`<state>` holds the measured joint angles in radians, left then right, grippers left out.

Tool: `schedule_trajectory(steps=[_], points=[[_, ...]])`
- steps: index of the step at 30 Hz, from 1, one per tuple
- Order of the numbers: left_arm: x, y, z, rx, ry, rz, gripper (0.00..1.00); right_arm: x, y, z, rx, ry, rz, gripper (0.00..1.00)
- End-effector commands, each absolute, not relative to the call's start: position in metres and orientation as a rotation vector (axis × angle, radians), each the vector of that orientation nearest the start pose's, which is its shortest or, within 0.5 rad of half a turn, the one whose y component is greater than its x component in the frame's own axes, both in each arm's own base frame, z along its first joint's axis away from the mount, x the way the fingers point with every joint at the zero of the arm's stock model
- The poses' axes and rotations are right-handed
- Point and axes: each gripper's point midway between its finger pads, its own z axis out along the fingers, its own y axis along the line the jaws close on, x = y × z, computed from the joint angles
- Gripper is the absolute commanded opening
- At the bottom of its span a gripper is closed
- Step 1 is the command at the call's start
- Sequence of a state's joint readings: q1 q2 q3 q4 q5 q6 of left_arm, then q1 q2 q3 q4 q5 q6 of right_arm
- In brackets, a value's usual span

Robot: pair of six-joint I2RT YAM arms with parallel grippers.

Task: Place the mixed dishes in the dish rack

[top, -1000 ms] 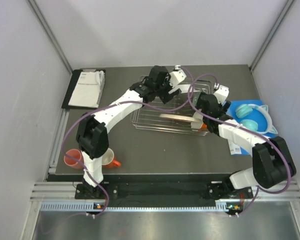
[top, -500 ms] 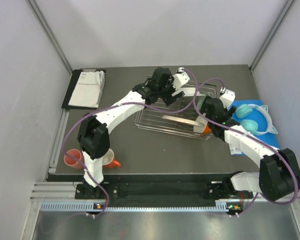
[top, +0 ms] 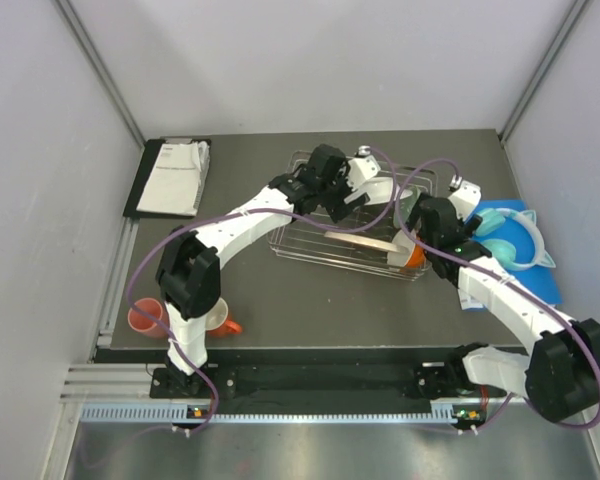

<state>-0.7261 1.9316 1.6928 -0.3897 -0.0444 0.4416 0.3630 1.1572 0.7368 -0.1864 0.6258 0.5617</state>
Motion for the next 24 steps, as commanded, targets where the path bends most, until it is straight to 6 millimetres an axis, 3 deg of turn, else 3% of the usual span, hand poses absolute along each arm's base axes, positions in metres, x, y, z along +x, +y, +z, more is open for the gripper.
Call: schedule_trajectory(steps=[1,4,8,11,15,24], points=[[0.431,-0.345,0.209,1.130,1.796,-0.098,0.99,0.348,0.041,0.189,0.576,1.886,-0.017,1.00],[0.424,-0.348,0.204,1.142,1.808,-0.110,0.99,0.340,0.044,0.220,0.557,1.789,0.080,1.00],[0.412,-0.351,0.196,1.172,1.827,-0.132,0.99,0.317,0.042,0.278,0.549,1.628,0.214,1.00],[0.402,-0.355,0.192,1.200,1.829,-0.148,0.99,0.301,0.040,0.308,0.546,1.540,0.286,1.00],[0.406,-0.358,0.191,1.199,1.814,-0.126,0.99,0.298,0.044,0.319,0.466,1.563,0.274,1.00],[0.412,-0.366,0.208,1.189,1.775,-0.130,0.99,0.316,0.048,0.295,0.347,1.676,0.146,1.00]])
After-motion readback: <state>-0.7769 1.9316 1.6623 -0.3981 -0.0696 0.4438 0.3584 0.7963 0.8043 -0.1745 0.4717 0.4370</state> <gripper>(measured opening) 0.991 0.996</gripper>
